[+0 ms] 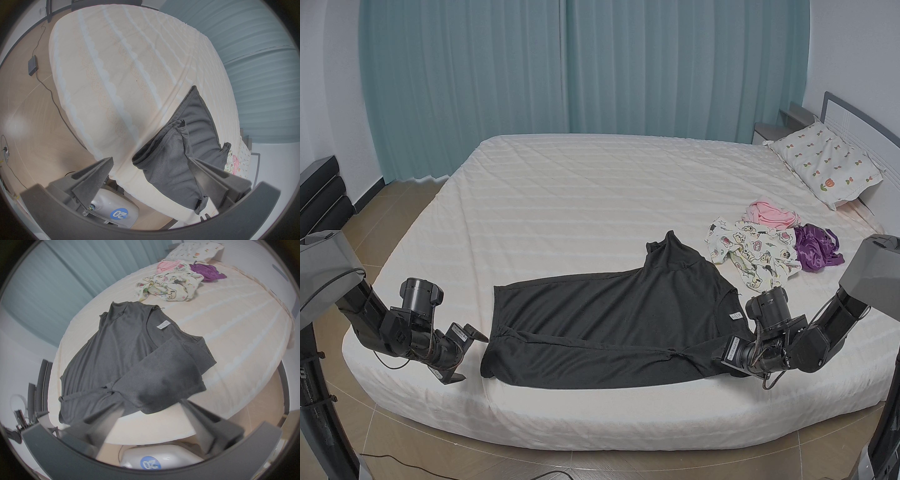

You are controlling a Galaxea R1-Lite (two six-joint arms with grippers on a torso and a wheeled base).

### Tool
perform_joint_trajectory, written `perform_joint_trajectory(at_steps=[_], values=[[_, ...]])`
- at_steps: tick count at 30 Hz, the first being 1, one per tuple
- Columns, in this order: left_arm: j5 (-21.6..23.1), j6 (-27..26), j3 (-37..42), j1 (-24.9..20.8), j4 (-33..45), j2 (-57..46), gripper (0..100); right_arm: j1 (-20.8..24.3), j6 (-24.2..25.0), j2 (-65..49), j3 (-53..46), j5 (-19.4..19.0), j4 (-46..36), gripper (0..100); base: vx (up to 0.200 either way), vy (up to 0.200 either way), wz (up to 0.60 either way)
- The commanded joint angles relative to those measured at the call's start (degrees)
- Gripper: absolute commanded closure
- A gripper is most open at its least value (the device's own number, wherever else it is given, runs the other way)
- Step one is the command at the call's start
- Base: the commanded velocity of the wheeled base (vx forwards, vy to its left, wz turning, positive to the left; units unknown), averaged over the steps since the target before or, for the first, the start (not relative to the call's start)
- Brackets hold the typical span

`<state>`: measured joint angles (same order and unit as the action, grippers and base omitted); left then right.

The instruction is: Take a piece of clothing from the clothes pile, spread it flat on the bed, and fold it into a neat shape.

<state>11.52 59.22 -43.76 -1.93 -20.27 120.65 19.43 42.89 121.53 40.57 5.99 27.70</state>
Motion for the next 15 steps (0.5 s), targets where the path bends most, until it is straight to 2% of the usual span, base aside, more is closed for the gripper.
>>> perform_joint_trajectory(at_steps=[1,5,11,15], values=[[-0.01,0.02,-0.01,-0.01,-0.03,0.02,0,-0.45,-2.72,-0.5,-2.07,-0.27,0.52,0,0.0,0.0,0.0],[-0.01,0.02,-0.01,-0.01,-0.03,0.02,0,-3.61,-3.69,-0.41,-0.84,-0.98,0.96,0,0.0,0.0,0.0],[-0.01,0.02,-0.27,-0.01,-0.03,0.11,0,-8.97,-6.32,1.87,1.97,-6.16,2.1,0,0.0,0.0,0.0],[-0.09,0.1,-0.88,0.17,-0.03,-0.06,0,-10.91,-7.29,4.68,4.17,-8.8,4.56,0,0.0,0.0,0.0]])
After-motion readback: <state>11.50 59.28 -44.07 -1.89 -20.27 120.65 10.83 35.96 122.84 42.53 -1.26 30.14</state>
